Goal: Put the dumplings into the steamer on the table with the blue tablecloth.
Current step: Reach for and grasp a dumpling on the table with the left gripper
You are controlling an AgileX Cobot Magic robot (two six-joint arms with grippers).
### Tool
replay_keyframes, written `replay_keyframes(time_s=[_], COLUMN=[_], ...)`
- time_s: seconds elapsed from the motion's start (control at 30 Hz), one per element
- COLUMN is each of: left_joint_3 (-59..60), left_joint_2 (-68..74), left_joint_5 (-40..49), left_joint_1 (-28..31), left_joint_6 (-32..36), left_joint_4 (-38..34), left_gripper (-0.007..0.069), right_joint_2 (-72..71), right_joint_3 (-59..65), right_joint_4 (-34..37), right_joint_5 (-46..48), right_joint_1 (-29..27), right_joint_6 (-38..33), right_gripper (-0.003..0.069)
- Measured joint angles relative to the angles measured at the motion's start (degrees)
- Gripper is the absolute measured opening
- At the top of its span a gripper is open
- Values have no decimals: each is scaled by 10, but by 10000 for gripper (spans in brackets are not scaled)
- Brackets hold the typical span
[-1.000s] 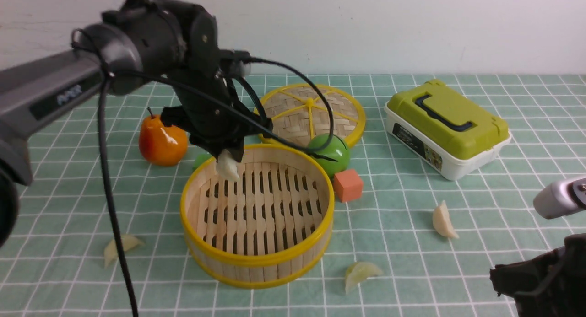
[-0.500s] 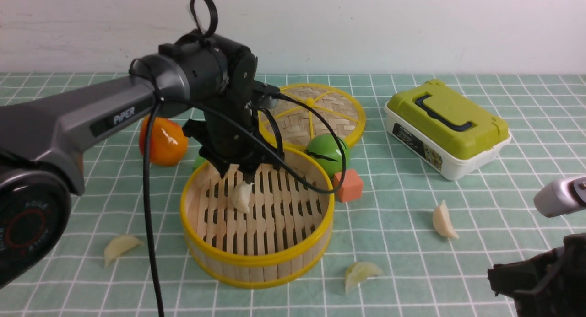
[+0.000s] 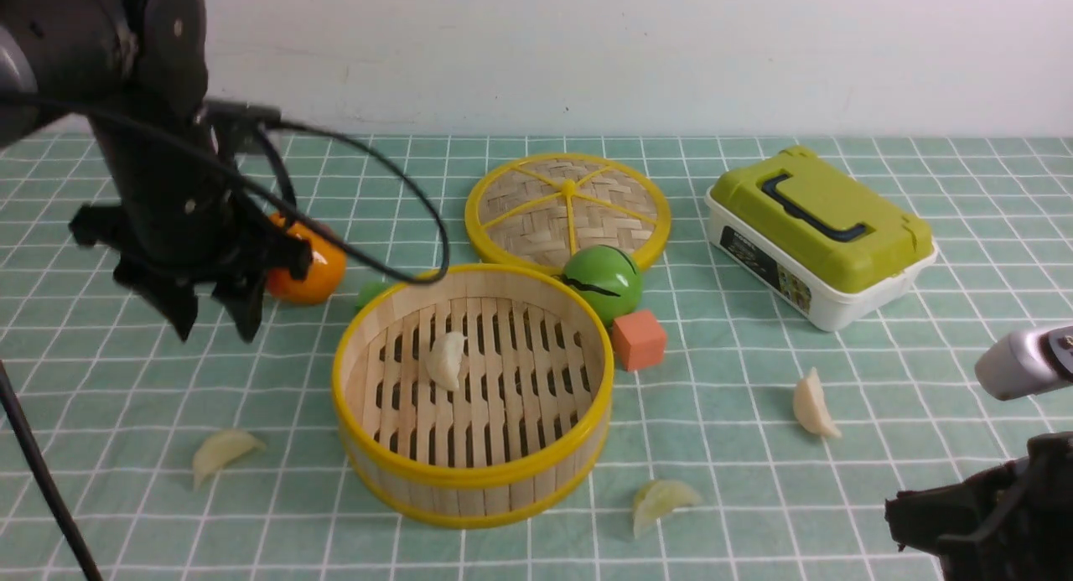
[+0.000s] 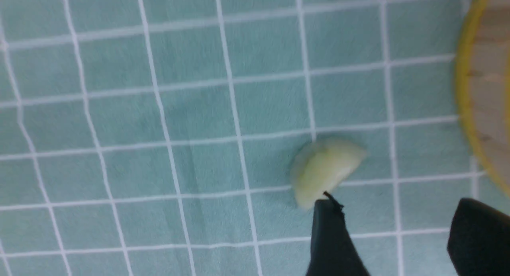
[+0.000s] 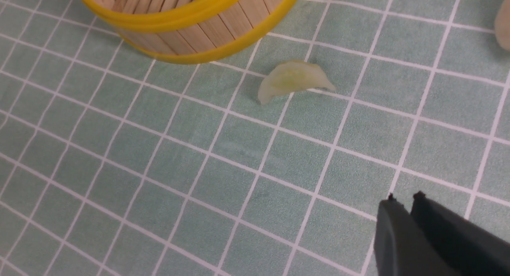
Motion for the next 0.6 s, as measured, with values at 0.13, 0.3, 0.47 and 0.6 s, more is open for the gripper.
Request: replay_keyframes(time_s=[0.13,0.3,0.47,0.6], left_joint_3=[88,142,144,143], left_joint_2=[7,25,53,55], left_joint_5=[-70,-166,-185,-183], left_joint_1=[5,5,5,5], left_joint_6=[31,42,42,21], left_joint_4=[3,24,27,27], left_gripper=[388,388,375,314], right_joint_2=[0,0,0,0], right_joint_3=[0,0,0,0], right_joint_4=[3,4,4,4], right_joint_5=[1,1,1,1], right_joint_1=[0,0,0,0], right_joint_6=[0,0,0,0], right_gripper=[64,72,77,82])
